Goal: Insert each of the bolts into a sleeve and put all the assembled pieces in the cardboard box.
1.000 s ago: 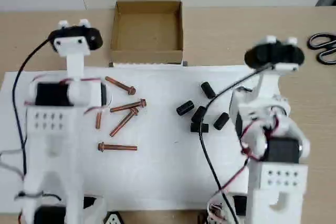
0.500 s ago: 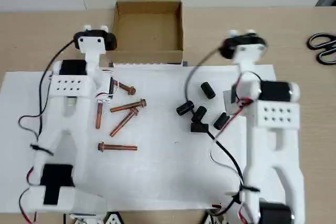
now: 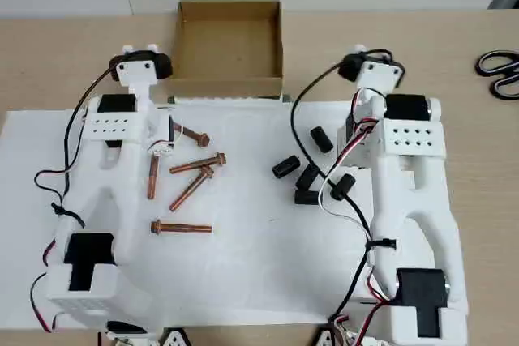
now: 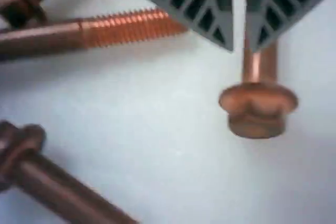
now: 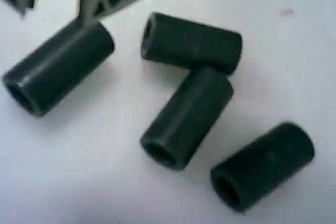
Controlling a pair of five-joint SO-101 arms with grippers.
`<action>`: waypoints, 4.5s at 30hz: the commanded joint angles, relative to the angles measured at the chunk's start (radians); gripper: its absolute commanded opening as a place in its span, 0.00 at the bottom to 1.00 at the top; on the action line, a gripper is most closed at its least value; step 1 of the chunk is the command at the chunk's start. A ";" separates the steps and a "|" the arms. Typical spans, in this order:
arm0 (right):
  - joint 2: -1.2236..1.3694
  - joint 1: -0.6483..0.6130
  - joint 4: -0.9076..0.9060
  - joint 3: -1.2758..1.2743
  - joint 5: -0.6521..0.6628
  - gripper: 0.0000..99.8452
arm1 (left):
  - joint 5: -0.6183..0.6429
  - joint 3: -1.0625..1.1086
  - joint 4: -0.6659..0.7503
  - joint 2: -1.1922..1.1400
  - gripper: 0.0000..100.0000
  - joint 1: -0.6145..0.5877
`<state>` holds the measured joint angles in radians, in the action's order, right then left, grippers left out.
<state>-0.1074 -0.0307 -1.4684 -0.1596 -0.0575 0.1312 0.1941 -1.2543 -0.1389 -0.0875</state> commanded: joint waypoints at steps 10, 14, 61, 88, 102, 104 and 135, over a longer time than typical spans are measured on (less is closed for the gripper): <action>0.096 -0.005 -0.142 0.041 -0.270 0.06 | 0.224 0.186 0.172 0.012 0.01 -0.017; 0.125 -0.022 -0.142 0.041 -0.374 0.06 | 0.233 0.185 0.173 0.014 0.01 -0.014; 0.302 -0.059 0.016 0.041 -0.474 0.18 | 0.233 0.185 0.170 0.014 0.01 -0.015; 0.397 -0.064 0.108 0.130 -0.473 0.06 | 0.233 0.185 0.172 0.014 0.01 -0.014; 0.294 -0.082 -0.065 0.233 -0.471 0.00 | 0.233 0.185 0.169 0.014 0.01 -0.009; 0.251 -0.077 -0.113 0.236 -0.462 0.00 | 0.233 0.186 0.169 0.012 0.01 -0.009; -0.252 0.176 -0.208 -0.226 -0.299 0.00 | 0.068 -0.346 -0.425 0.063 0.01 0.032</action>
<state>-0.3161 0.1013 -1.6955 -0.3851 -0.3890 0.2018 -0.0974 -1.6640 -0.0821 -0.0552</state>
